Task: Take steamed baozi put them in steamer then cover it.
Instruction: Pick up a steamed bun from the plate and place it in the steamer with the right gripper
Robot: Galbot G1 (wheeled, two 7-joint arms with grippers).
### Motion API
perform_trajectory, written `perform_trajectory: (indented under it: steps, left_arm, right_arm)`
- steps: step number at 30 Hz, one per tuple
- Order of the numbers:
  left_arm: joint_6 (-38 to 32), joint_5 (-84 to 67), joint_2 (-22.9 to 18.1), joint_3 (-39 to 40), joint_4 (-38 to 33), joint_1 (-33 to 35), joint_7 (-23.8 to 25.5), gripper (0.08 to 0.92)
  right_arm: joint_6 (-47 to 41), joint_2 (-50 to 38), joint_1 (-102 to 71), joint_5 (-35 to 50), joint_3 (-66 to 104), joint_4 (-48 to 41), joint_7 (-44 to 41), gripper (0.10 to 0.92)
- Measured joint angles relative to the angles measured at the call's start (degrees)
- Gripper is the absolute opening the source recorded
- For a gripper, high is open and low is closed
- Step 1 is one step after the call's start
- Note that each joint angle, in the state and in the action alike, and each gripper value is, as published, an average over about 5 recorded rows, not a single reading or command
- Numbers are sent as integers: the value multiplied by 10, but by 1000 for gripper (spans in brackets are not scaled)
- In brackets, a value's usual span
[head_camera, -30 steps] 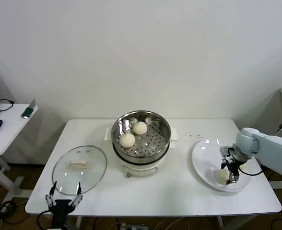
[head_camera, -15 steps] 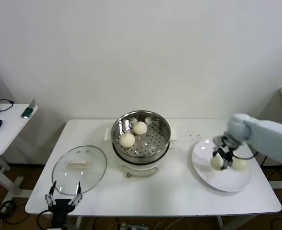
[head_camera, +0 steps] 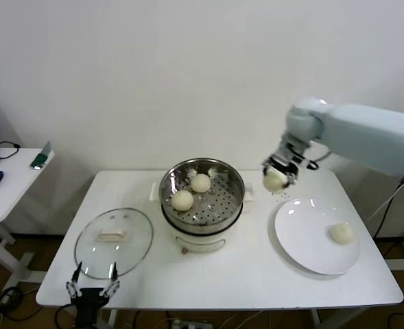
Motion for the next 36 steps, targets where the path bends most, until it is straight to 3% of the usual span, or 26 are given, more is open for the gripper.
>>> perform_trajectory:
  steps: [15,30,36]
  left_arm:
    - [-1,-12,11,-9,-6,9,0,823]
    - [5,-17,7,0,-2,-6,1,823]
    - [3,-17,8,1,5,-6,4,823]
  right_arm:
    - [82,154,-39,-67,21,-13,1,712]
    - [109,208,-95,-108,15,-21,5,716]
    - [110,218,-106,-116,16,-24,7,790]
